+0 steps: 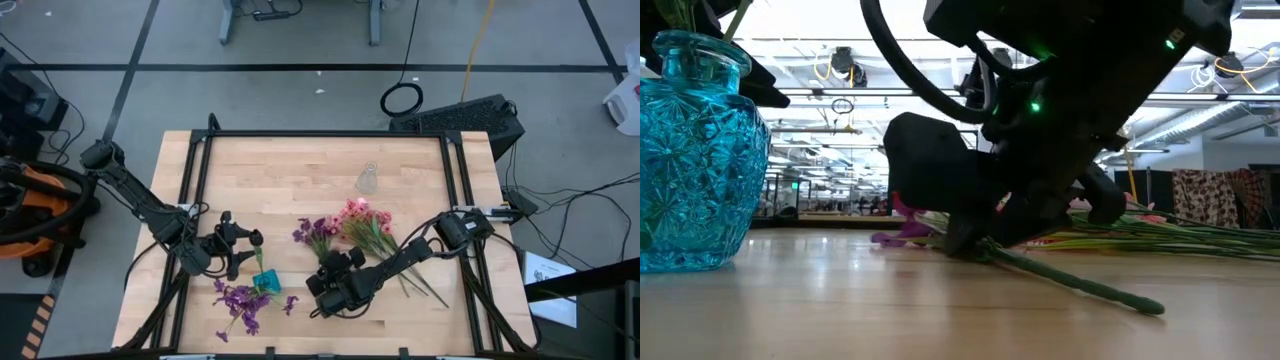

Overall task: Sort flowers into vase by color
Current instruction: Put the violet flower into the blue vase

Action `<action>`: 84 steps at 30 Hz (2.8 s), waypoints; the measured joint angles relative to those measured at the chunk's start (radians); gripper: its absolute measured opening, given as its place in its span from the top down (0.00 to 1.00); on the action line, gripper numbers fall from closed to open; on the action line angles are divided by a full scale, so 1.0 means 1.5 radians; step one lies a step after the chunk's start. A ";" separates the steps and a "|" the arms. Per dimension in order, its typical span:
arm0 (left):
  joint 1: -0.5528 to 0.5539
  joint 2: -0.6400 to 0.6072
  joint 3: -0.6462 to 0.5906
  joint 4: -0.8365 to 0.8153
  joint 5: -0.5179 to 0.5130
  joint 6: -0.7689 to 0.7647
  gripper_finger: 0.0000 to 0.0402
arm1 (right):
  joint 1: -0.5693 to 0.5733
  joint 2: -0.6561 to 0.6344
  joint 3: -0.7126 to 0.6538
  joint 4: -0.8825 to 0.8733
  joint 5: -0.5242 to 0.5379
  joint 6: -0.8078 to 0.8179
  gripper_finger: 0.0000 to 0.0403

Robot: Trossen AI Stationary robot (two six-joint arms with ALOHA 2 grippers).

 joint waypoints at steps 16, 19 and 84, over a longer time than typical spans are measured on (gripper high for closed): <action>0.000 0.000 0.000 0.000 0.000 -0.007 0.43 | 0.011 -0.009 -0.001 0.012 0.051 0.008 0.97; 0.000 0.000 0.000 0.001 0.000 -0.007 0.43 | 0.019 -0.033 -0.001 0.010 0.062 -0.007 0.98; -0.038 -0.116 0.098 0.466 0.230 0.542 0.43 | -0.036 -0.148 0.000 1.210 -0.235 -1.105 0.98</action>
